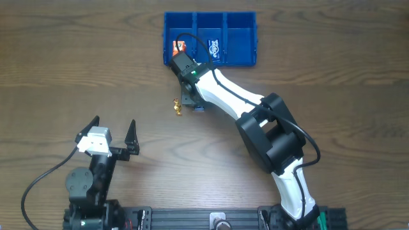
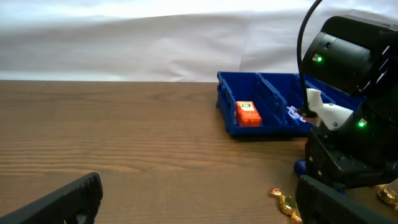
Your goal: Sort Candies Into Trays
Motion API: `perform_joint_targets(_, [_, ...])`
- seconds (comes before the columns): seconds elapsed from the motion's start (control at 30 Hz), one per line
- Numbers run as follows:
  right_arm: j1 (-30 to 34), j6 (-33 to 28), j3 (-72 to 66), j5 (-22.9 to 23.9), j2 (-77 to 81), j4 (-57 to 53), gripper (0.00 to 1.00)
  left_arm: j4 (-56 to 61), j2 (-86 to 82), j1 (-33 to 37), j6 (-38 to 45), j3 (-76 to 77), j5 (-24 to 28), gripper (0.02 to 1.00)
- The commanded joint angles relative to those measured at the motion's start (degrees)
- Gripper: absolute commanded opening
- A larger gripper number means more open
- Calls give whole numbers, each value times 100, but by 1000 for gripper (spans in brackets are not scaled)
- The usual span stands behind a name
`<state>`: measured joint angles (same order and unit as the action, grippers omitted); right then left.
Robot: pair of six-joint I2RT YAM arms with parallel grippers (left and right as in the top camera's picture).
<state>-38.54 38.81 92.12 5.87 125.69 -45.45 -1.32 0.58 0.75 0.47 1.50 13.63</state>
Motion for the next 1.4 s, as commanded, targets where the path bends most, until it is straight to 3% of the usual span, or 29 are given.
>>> perform_joint_targets(0.03, [-7,15,-11,52,-44,-31,213,-181,-42,35,83,-120,103,998])
perform_joint_targets(0.17, [-7,-26,227,407,-435,-269,176,-179,-42,35,83,-120,103,998])
perform_joint_targets(0.4, [-7,-839,1268,1869,-1180,-505,169,-181,-42,35,83,-120,103,998])
perform_joint_targets(0.53, [131,-1250,1886,2258,-1182,-251,161,-181,-42,35,83,-120,103,998])
perform_joint_targets(0.7, [575,-1567,1934,2194,-1058,702,161,-181,-42,35,83,-120,103,998])
perform_joint_targets(0.83, [752,-2000,1934,1707,-756,1025,161,-181,-42,35,83,-120,103,996])
perform_joint_targets(1.23, [970,-1799,1934,1180,-92,1119,159,-181,-42,35,83,-120,103,998])
perform_joint_targets(1.4, [986,-1777,1934,1180,81,1119,159,-181,-42,35,83,-120,103,998])
